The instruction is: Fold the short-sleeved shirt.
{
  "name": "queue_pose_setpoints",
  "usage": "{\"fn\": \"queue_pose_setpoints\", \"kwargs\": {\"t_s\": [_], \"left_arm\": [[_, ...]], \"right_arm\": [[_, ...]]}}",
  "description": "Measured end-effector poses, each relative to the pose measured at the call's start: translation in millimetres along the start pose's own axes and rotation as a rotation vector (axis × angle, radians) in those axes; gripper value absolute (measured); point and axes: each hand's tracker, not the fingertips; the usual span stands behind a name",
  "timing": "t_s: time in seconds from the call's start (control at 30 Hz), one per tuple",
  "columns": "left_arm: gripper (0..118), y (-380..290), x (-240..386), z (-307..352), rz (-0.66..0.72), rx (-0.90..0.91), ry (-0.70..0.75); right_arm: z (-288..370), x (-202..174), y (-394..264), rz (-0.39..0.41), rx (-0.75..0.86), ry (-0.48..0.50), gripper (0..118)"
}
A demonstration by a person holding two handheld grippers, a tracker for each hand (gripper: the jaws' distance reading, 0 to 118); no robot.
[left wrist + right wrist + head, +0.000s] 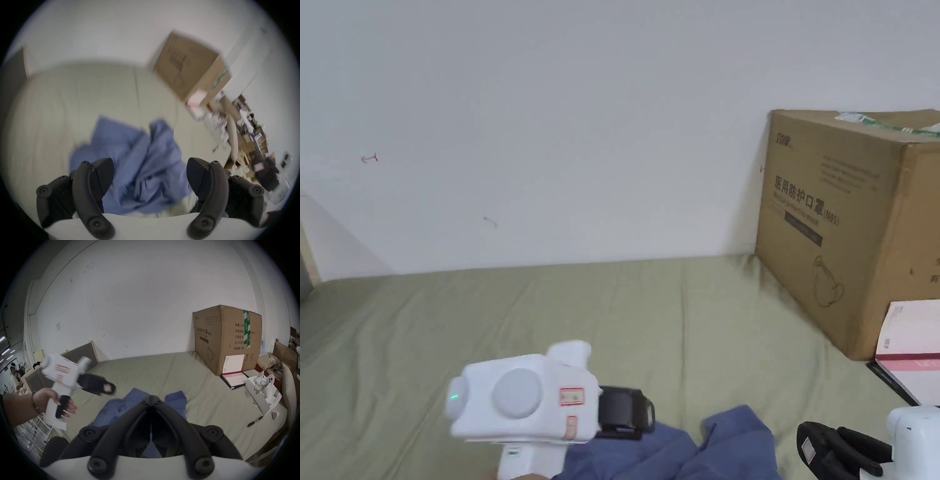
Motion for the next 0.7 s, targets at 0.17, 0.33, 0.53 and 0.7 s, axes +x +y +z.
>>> {"fn": "queue_pose_setpoints", "kwargs": {"t_s": [0.17,0.33,0.53,0.7], "left_arm": [[89,-37,6,100,-0.063,0.551,0.104],[17,-91,8,131,-0.068,0.752,0.303],[0,-101,15,129,-0.074,0.722,0.349],[0,-69,11,112,-0.072,0.685,0.301]], "right_arm": [[8,-6,10,0.055,0.176,-0.052,0],[23,-3,7,-0.009,0.354,-0.120,0],[23,0,1,-0.007,0.351,-0.158,0],[13,8,-1,-0.051,0.283,-0.139,0]]}}
